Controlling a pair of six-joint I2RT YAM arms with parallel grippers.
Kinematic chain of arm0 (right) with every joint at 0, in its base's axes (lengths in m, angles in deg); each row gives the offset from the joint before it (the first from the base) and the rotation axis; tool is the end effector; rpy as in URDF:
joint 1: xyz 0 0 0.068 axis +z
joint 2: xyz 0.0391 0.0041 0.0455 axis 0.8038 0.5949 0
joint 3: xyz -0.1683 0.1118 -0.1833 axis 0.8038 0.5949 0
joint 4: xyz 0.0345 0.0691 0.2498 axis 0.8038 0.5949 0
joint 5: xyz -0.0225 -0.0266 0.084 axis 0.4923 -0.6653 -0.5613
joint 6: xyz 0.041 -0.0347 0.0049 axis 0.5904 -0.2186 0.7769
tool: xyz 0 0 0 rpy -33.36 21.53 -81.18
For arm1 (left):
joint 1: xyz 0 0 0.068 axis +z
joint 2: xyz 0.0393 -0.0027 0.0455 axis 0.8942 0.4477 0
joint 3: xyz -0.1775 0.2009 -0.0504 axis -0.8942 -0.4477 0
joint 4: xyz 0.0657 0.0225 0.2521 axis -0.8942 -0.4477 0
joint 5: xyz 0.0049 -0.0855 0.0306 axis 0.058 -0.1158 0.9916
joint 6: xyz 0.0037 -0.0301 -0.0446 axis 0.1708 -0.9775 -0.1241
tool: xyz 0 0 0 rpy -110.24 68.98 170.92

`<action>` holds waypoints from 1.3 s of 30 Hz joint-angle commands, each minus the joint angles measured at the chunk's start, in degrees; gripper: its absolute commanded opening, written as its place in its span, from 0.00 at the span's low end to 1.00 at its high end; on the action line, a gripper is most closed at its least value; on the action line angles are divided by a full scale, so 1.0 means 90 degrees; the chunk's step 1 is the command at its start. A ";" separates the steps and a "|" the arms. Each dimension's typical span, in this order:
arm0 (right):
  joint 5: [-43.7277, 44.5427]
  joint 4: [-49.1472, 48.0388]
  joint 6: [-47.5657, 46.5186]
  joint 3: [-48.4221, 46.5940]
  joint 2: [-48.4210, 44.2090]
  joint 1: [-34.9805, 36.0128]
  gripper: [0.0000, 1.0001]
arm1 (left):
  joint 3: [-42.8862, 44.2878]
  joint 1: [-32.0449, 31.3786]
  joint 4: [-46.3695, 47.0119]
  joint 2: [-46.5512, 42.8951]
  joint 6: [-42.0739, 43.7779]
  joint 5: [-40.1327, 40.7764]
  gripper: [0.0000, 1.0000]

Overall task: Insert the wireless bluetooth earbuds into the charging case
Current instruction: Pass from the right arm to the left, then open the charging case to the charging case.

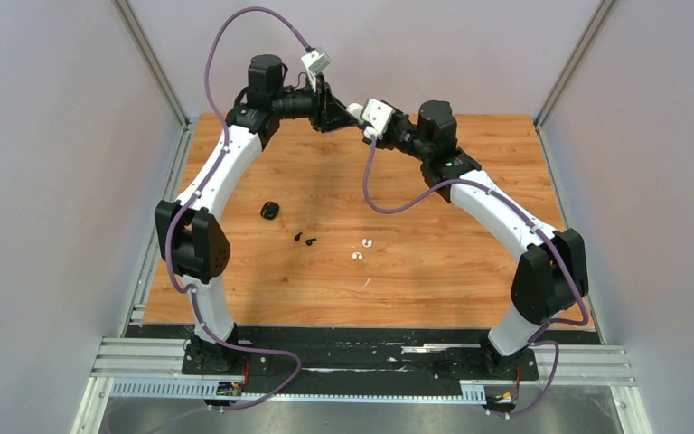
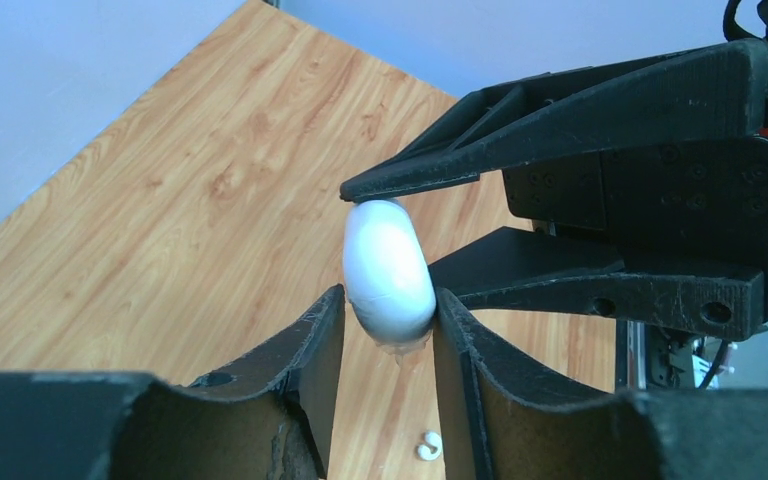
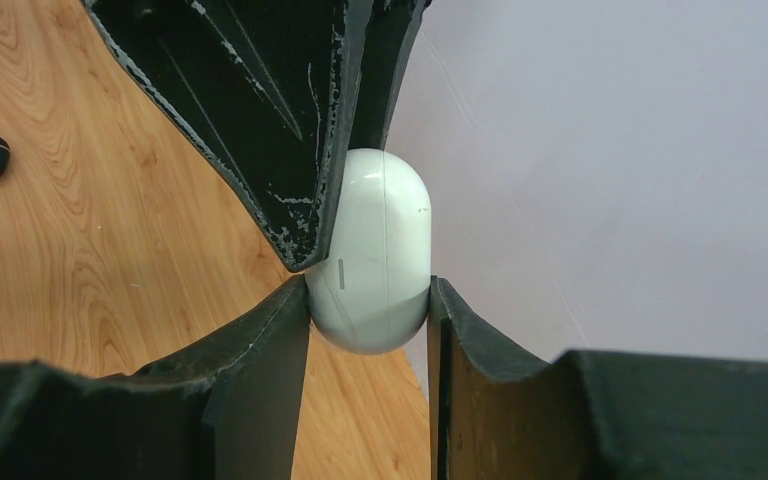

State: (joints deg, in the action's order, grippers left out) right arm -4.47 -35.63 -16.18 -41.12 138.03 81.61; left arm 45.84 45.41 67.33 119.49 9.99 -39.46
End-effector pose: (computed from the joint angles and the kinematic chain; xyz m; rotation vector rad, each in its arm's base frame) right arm 0.3429 0.2001 0.3715 -1.2150 1.1298 0.1526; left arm 0.4088 -0.1637 0.4036 0.8681 1.6468 -1.1907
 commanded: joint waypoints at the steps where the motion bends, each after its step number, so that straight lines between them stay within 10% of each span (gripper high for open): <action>1: -0.0164 -0.0442 0.0010 0.0001 -0.0251 0.0055 0.00 | 0.0361 -0.0034 0.0249 0.0078 -0.0120 -0.0228 0.44; 15: -0.0376 -0.0342 0.0025 -0.0072 -0.0211 0.0034 0.00 | 0.0552 -0.0087 0.0445 0.0248 -0.0254 -0.0309 0.48; 20: -0.0439 -0.0271 0.0013 -0.0110 -0.0207 0.0021 0.00 | 0.0649 -0.0095 0.0438 0.0336 -0.0267 -0.0462 0.30; 24: -0.0863 0.0460 -0.0006 -0.0335 -0.0158 -0.0080 0.45 | 0.0653 -0.0088 0.0393 0.0326 -0.0062 -0.0593 0.02; 29: -0.2362 0.2937 0.0313 -0.1428 0.0001 -0.0690 0.80 | 0.0059 -0.0066 0.0188 -0.0021 0.1001 -0.0782 0.00; 39: -0.4613 0.4042 0.1257 -0.2059 0.0199 -0.1358 0.86 | -0.2855 -0.0070 0.1736 -0.1487 0.3553 -0.1125 0.00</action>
State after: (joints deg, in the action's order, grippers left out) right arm -34.17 -5.49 -8.86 -57.66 138.82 68.37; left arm 24.27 44.79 73.03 112.32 32.37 -46.87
